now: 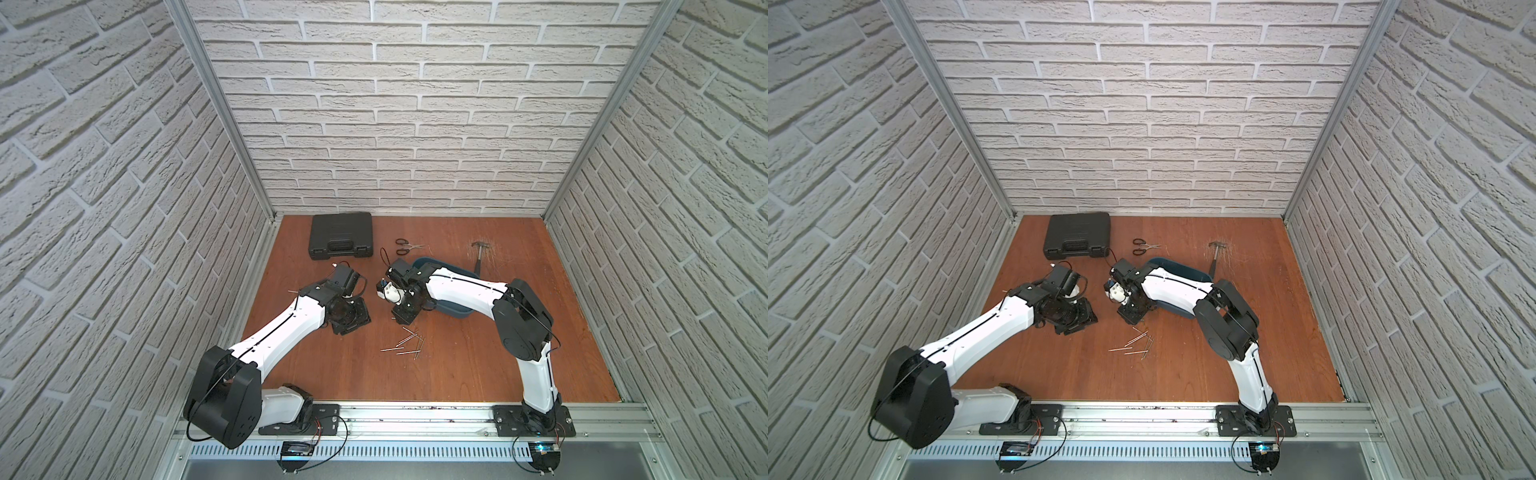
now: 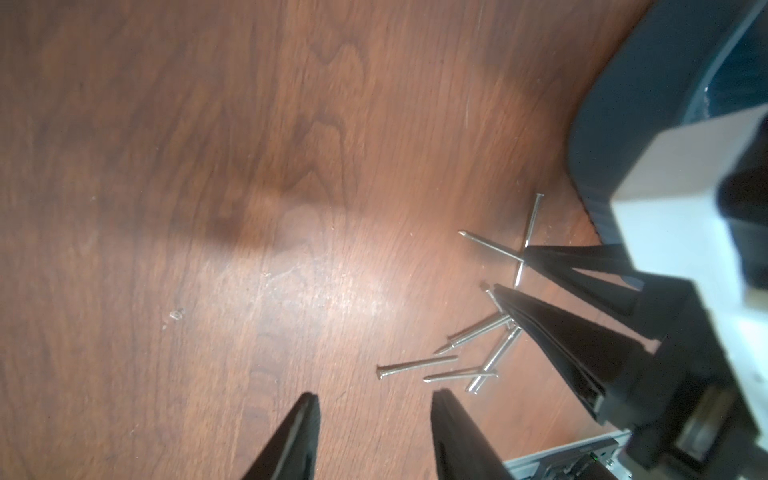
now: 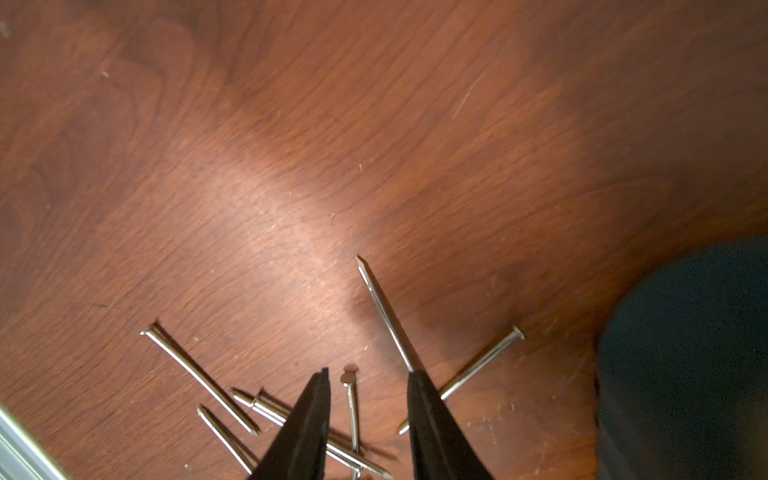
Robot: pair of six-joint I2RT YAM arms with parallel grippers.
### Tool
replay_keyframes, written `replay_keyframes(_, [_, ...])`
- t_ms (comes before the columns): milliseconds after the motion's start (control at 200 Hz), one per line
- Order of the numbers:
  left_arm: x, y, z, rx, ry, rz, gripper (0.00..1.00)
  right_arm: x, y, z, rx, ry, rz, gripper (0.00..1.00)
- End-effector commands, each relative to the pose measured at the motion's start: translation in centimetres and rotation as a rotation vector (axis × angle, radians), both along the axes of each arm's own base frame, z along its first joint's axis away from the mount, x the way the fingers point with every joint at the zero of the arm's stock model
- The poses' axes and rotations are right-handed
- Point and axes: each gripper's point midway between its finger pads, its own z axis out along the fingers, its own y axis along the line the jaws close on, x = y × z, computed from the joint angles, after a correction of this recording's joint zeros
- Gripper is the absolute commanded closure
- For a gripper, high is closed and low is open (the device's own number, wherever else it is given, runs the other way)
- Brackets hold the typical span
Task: Put the nails on the desktop into the storage box
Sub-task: Pick up the nail from the center of the board.
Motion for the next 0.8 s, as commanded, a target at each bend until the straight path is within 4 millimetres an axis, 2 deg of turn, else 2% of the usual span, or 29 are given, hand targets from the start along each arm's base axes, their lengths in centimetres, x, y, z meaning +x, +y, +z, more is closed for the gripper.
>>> replay_keyframes(0, [-0.7,0.4,0.0,-0.006,0.009,0.004,0.52,0.5,0.4,0.4,-0.008,-0.029,0.022,0.65])
replay_keyframes(300, [-1.3,0.8,0.0,0.001,0.012,0.011,0.52,0.6,0.3,-0.4,-0.025,-0.02,0.033,0.68])
replay_keyframes(795, [-1.1,0.7,0.0,-0.007,0.015,0.013,0.52,0.0,-0.1,-1.9,-0.06,-0.007,0.029,0.69])
